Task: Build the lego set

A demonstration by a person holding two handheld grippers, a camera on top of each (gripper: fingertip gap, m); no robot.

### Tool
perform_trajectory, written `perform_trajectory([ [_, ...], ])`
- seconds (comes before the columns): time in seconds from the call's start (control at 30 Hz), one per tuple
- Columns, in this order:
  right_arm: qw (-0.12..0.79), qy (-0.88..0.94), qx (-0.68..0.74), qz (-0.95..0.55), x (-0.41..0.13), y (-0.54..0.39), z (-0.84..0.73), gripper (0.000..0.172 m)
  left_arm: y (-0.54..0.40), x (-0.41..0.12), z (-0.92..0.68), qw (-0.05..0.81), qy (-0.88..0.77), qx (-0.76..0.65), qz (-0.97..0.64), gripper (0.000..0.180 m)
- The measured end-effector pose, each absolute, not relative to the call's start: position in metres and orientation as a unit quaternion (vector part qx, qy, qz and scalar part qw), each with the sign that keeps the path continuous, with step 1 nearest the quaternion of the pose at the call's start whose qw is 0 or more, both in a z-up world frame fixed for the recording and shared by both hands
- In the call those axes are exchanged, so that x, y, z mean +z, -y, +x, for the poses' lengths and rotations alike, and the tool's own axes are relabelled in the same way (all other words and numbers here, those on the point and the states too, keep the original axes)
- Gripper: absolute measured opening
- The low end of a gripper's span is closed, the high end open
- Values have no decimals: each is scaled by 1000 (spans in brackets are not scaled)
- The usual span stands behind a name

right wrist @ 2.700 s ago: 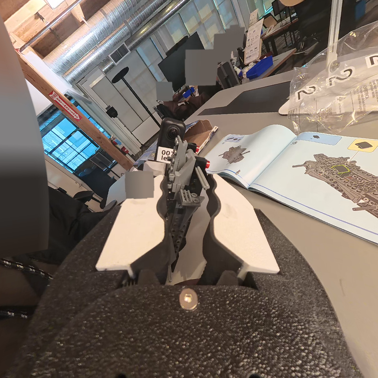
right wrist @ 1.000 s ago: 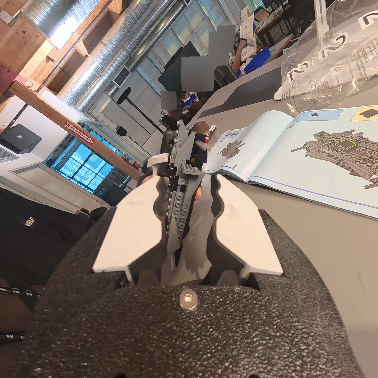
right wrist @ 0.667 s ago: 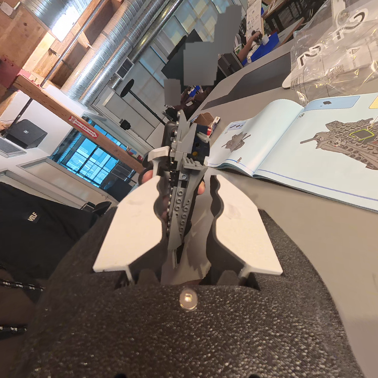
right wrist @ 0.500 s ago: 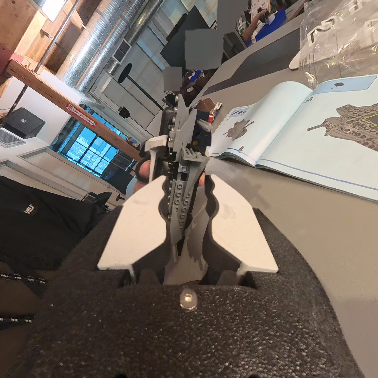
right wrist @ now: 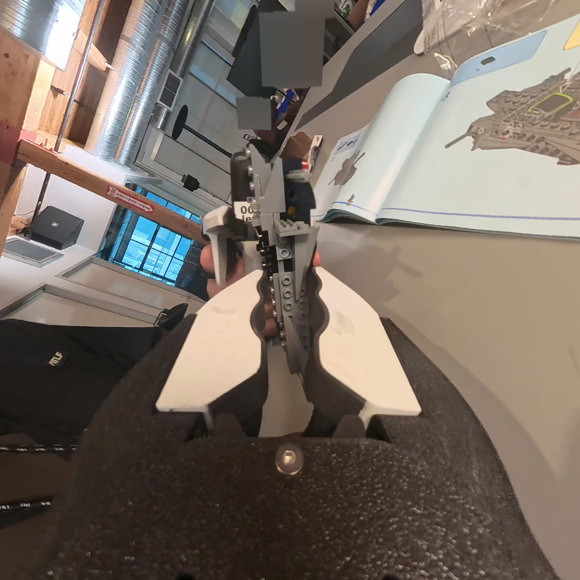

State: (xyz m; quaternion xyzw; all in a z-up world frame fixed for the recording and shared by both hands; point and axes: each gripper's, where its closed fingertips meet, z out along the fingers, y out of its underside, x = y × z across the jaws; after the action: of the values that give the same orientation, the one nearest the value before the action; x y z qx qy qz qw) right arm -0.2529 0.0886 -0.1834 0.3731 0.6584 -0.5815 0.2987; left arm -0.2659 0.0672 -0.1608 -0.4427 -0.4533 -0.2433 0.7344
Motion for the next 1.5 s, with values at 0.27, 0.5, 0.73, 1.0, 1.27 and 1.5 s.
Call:
perform_trajectory([
  [0.27, 287, -653, -541, 446, -207, -112, -242, 22, -56, -166, -276, 728, 485, -215, -433, 59],
  [0.5, 256, -675, -497, 482, -225, -131, -232, 22, -55, -164, -276, 732, 481, -209, -436, 59],
  [0.73, 130, -750, -442, 474, -237, -149, -229, 21, -58, -154, -270, 750, 441, -185, -456, 58],
  [1.0, 7, -859, -440, 261, -199, -141, -175, 24, -61, -143, -264, 763, 395, -115, -498, 58],
  [1.27, 58, -931, -333, 136, -248, -115, -73, 24, -70, -145, -258, 750, 381, -108, -530, 56],
  [1.5, 63, -934, -317, 154, -254, -100, -59, 29, -70, -144, -258, 749, 380, -108, -532, 54],
])
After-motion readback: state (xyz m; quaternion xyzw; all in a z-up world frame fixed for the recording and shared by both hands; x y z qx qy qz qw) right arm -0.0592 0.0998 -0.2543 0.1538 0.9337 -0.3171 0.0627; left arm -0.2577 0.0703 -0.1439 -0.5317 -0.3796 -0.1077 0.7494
